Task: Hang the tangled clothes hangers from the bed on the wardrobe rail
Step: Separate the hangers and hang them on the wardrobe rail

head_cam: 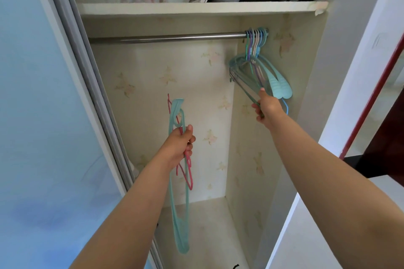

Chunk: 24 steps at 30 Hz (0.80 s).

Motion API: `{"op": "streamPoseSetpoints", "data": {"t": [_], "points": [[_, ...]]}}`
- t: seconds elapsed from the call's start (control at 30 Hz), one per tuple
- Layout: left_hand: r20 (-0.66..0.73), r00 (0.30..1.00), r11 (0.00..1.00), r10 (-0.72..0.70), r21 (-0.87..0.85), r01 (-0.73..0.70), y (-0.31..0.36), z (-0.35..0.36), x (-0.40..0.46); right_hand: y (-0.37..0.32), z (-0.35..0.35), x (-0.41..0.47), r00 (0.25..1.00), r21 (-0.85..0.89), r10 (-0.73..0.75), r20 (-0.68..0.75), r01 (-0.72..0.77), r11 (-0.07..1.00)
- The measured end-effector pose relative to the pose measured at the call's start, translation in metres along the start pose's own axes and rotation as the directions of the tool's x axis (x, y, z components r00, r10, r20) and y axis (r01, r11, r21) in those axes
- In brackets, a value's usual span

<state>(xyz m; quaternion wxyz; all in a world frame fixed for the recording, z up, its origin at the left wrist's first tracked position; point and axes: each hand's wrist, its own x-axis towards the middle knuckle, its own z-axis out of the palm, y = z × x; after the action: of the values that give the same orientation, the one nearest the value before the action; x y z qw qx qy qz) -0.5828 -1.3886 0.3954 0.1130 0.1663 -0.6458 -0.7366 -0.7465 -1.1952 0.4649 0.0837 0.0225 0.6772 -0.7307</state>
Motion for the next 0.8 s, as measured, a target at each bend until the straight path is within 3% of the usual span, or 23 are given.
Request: {"op": "streamPoseSetpoints", "data": {"t": [0.1,0.17,0.27,0.37,0.43,0.53,0.7,0.8], "points": [[0.018,1.0,0.999,0.0,-0.04,0.001,-0.001,0.001,-0.005,0.015,-0.001,-0.008,0.998,0.07,0.037,-0.058,-0.033,0.997],[0.042,0.999,0.991,0.001,-0.131,0.005,-0.005,0.002,-0.006,0.038,0.004,-0.027,0.993,0.017,0.112,-0.041,-0.111,0.994],[0.07,0.998,0.949,0.003,-0.315,0.019,-0.015,0.005,-0.006,0.086,0.021,-0.072,0.953,-0.225,0.212,0.216,-0.163,0.961],[0.111,0.993,0.896,0.036,-0.445,0.018,-0.02,0.009,-0.008,0.129,0.03,-0.108,0.834,-0.575,0.298,0.464,0.028,0.818],[0.129,0.99,0.871,0.058,-0.491,0.013,-0.021,0.01,-0.01,0.149,0.029,-0.12,0.757,-0.623,0.325,0.566,0.135,0.77],[0.161,0.984,0.828,0.08,-0.56,0.024,-0.023,0.009,-0.013,0.17,0.025,-0.127,0.709,-0.598,0.326,0.625,0.166,0.784],[0.199,0.977,0.841,0.073,-0.539,0.047,-0.026,0.013,-0.019,0.181,0.027,-0.13,0.718,-0.435,0.3,0.629,0.005,0.9],[0.236,0.968,0.857,0.082,-0.512,0.052,-0.027,0.013,-0.026,0.183,0.031,-0.123,0.676,-0.197,0.358,0.644,-0.306,0.932]]}}
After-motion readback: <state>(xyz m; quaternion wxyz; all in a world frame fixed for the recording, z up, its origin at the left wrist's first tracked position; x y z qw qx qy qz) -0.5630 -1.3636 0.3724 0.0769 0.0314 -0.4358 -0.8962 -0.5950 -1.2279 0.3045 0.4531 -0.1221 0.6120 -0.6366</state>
